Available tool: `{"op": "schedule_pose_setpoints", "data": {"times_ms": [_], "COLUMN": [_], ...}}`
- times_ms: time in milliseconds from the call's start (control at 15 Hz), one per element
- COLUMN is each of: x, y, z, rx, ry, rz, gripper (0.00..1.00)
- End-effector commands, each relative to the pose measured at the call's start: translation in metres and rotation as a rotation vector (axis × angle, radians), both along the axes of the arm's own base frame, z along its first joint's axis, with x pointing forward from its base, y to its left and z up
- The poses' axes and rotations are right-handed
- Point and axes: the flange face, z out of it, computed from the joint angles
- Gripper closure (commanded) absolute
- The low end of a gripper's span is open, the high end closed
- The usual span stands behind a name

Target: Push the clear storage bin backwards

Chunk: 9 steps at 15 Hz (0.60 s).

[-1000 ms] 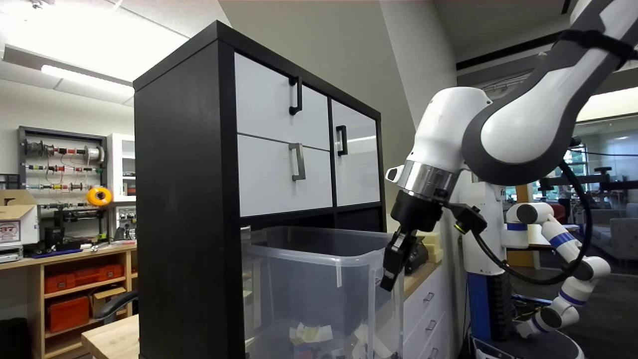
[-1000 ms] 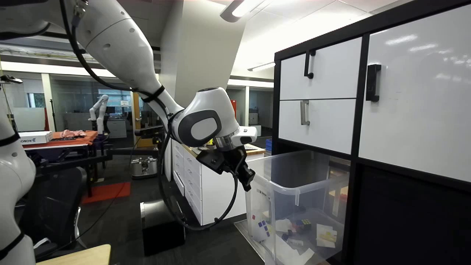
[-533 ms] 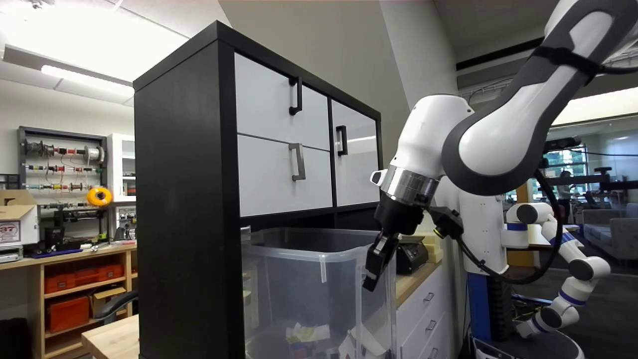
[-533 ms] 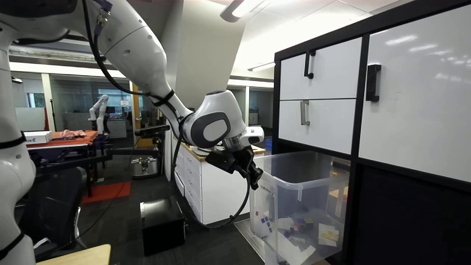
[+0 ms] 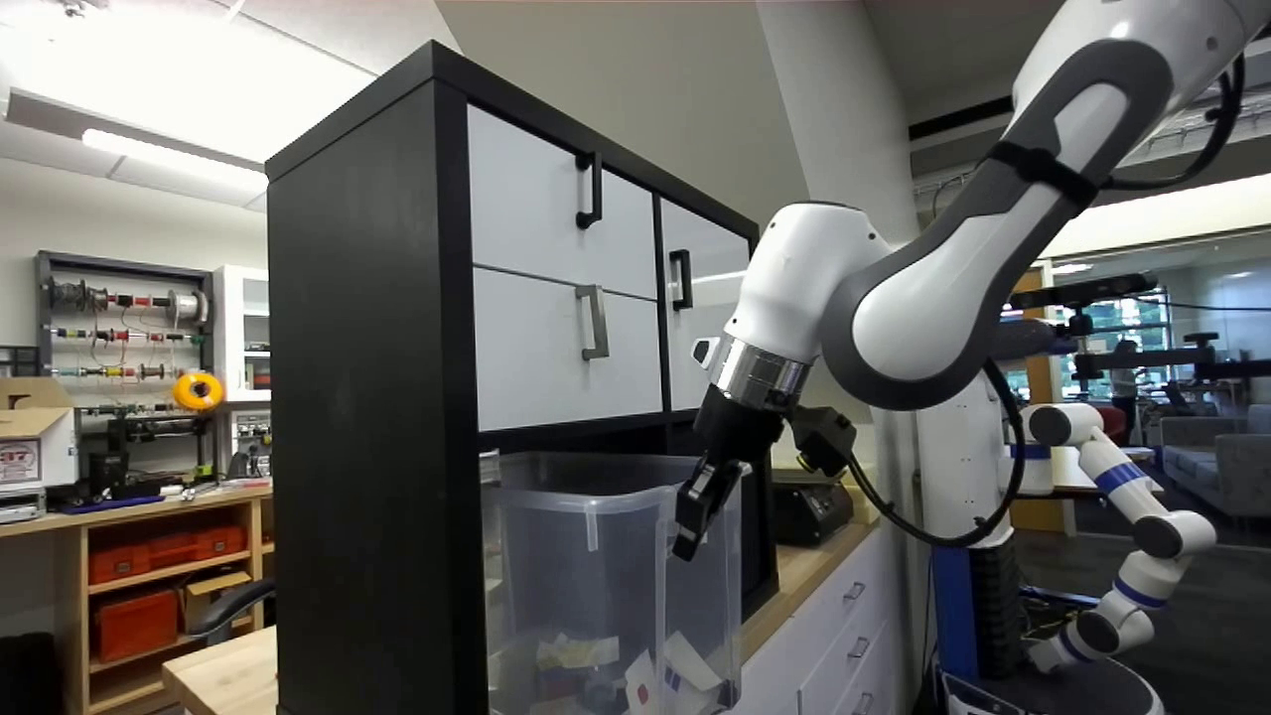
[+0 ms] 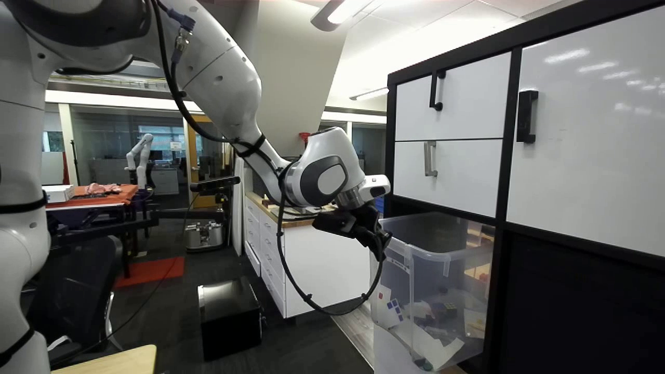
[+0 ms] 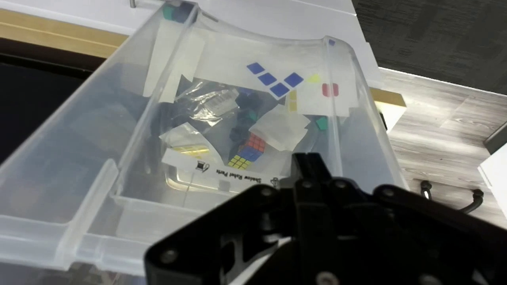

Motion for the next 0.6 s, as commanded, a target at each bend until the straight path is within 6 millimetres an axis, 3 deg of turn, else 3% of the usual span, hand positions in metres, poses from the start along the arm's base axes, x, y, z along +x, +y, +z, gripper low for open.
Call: {"op": "schedule_pose_setpoints", "data": {"times_ms": [0,533], "x": [0.031,0.076], "y": [0.002,0.009], "z": [0.009,0.012], "rx": [-0.012,-0.021], "ry": [-0.052,-0.095], "rz": [-0.012,-0.017], "gripper": [1.00,1.00]}}
